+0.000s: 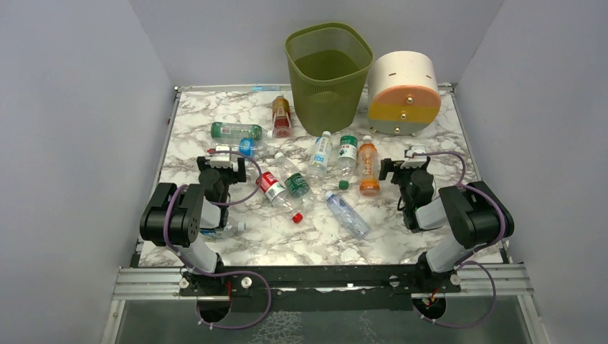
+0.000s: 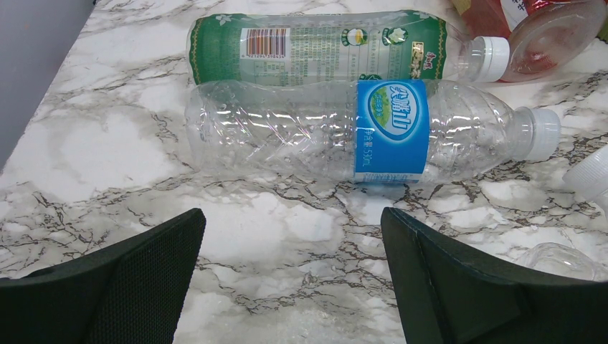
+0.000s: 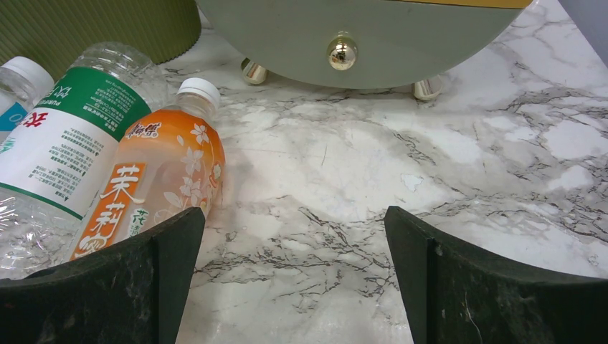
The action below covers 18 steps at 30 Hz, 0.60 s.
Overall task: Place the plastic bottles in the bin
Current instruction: Pick up the plastic bottle at the center of the board.
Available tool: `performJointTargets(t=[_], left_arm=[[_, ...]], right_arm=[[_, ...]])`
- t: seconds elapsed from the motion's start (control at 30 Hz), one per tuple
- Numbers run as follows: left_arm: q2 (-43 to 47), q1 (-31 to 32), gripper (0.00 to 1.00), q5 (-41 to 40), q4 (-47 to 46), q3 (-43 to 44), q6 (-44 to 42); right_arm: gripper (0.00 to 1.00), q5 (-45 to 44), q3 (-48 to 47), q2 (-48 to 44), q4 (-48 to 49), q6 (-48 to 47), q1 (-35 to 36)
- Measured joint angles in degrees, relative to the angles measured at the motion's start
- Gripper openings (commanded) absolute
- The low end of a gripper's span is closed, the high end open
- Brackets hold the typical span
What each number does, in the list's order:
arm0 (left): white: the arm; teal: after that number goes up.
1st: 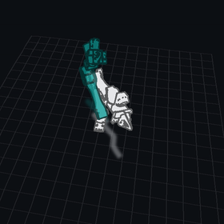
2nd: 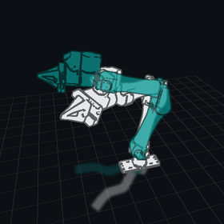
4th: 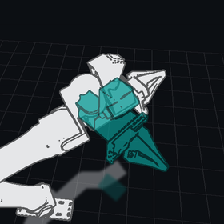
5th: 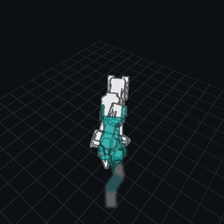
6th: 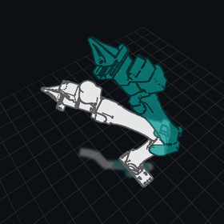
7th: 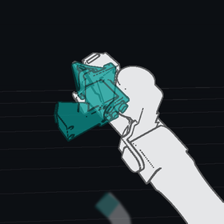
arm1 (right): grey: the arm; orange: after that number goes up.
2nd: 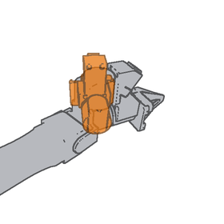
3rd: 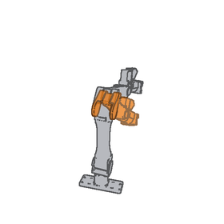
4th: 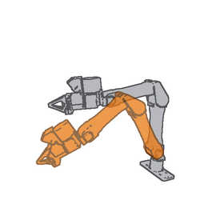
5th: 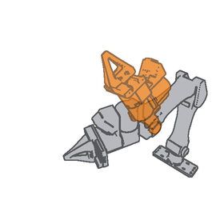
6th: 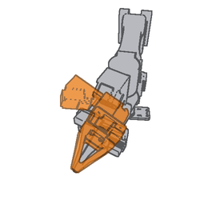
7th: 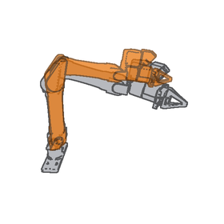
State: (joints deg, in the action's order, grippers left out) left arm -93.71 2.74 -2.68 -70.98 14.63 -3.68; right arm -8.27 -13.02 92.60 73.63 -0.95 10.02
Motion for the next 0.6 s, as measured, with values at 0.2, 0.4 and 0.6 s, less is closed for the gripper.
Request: performJointTargets(t=[0.2,0.4,0.6], left_arm=[[0.0,0.0,0.99,0.0,0.0,0.0,0.0],[0.0,0.0,0.99,0.0,0.0,0.0,0.0],[0.3,0.0,0.99,-1.1,0.4,0.0,0.1]], right_arm=[[0.99,0.0,0.0,0.0,0.0,0.0,0.0],[0.99,0.0,0.0,0.0,0.1,0.0,0.0],[0.99,0.5,0.9,-1.5,0.4,-0.7,0.0]])
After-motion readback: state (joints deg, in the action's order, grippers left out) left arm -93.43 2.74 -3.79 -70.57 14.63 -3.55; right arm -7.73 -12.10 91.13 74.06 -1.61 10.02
